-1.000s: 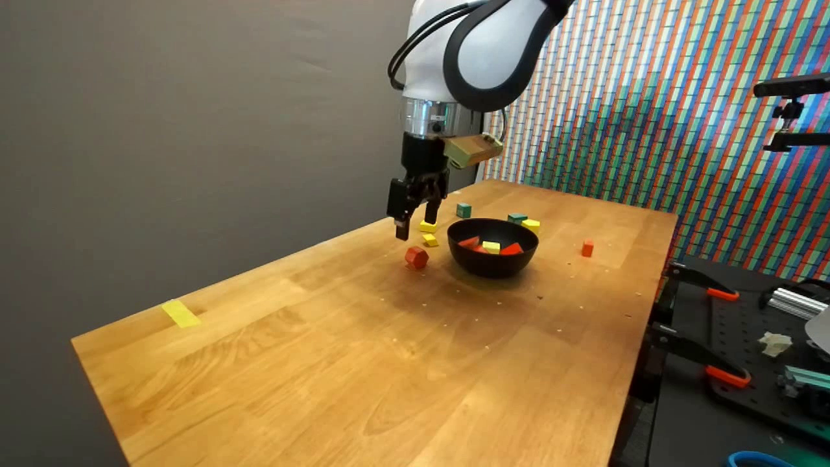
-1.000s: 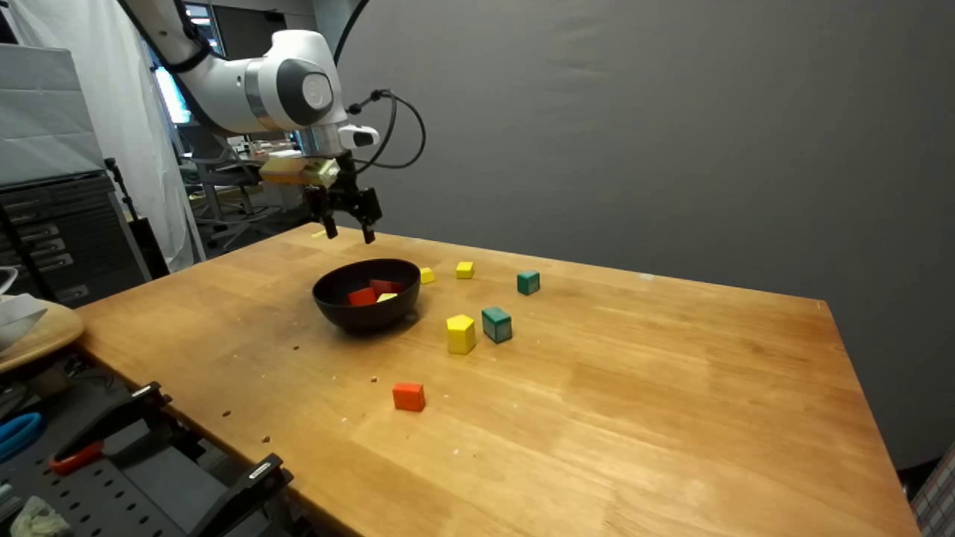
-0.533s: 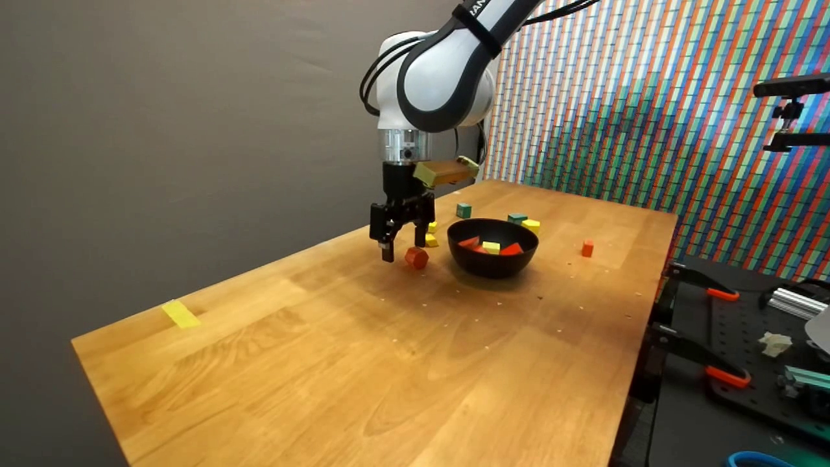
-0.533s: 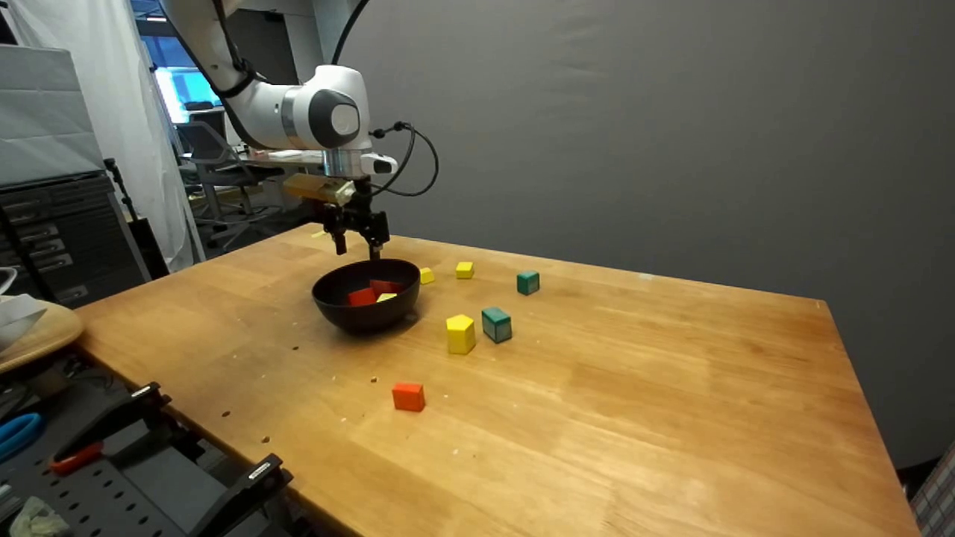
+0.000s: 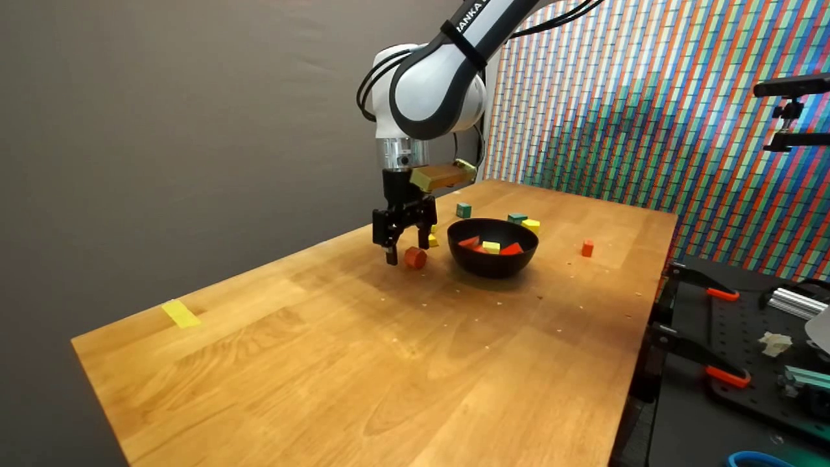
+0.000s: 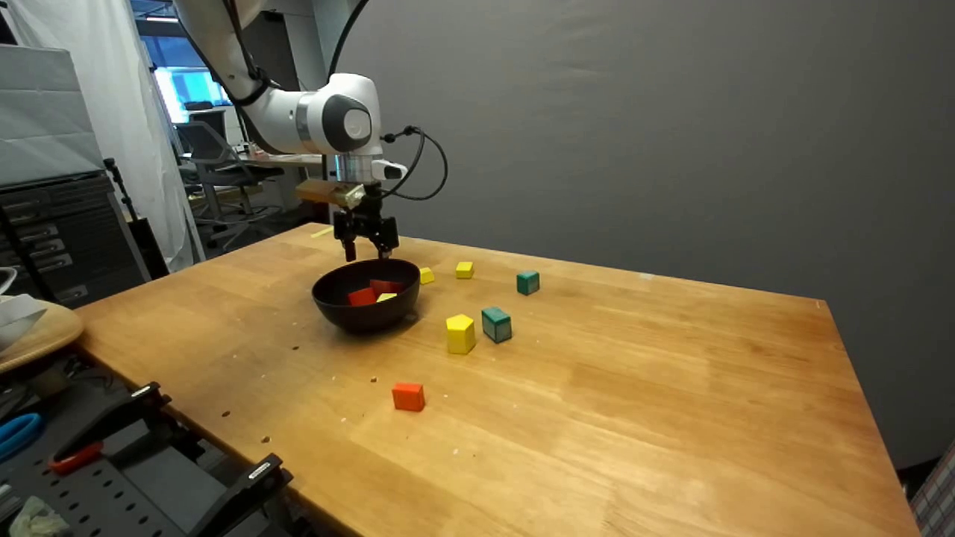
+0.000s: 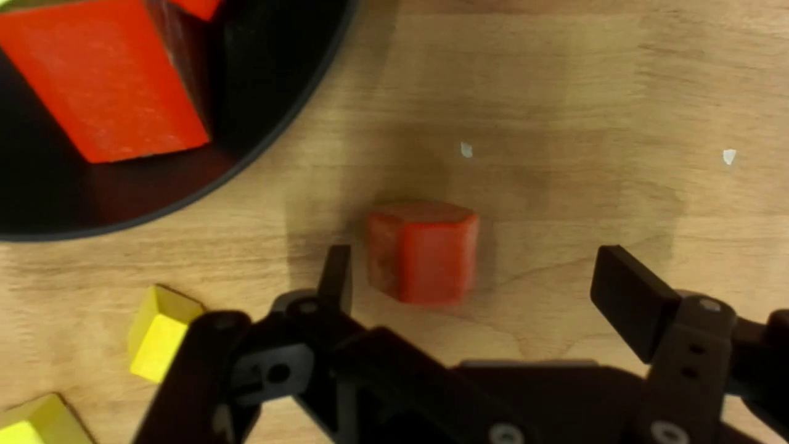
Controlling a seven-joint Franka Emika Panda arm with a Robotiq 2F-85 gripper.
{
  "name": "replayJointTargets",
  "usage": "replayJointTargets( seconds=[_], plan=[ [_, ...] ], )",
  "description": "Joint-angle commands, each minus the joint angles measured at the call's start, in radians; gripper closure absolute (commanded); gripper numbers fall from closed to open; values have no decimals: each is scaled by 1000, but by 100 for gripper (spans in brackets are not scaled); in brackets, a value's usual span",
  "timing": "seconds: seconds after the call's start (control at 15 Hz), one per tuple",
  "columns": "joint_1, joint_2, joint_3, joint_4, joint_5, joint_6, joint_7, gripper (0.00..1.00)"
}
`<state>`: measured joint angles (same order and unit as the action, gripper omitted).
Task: Put all the toy blocks into the bowl.
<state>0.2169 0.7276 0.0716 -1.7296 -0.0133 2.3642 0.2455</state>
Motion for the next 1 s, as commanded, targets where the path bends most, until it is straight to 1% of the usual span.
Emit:
replayJointTargets(
  seconds=[0.0,0.13,0.2,0.27,0.33,0.4,0.53,0.73,0.87,0.93],
  plan=[
    [5,23,-8,25,18,-38,17,0],
    [3,28,-12,18,16,-39,24,1],
    [4,31,-14,18,15,-40,27,25],
    [3,31,-14,16,15,-42,26,25],
    [5,28,-16,14,12,-39,26,31],
    [5,20,-17,8,10,-35,25,41],
    [0,6,-16,-2,13,-25,21,58],
    [-21,-48,-7,-51,29,-16,4,80],
    [-45,-116,4,-110,50,-29,-13,80],
    [-59,-175,5,-174,63,-2,-19,80]
  ],
)
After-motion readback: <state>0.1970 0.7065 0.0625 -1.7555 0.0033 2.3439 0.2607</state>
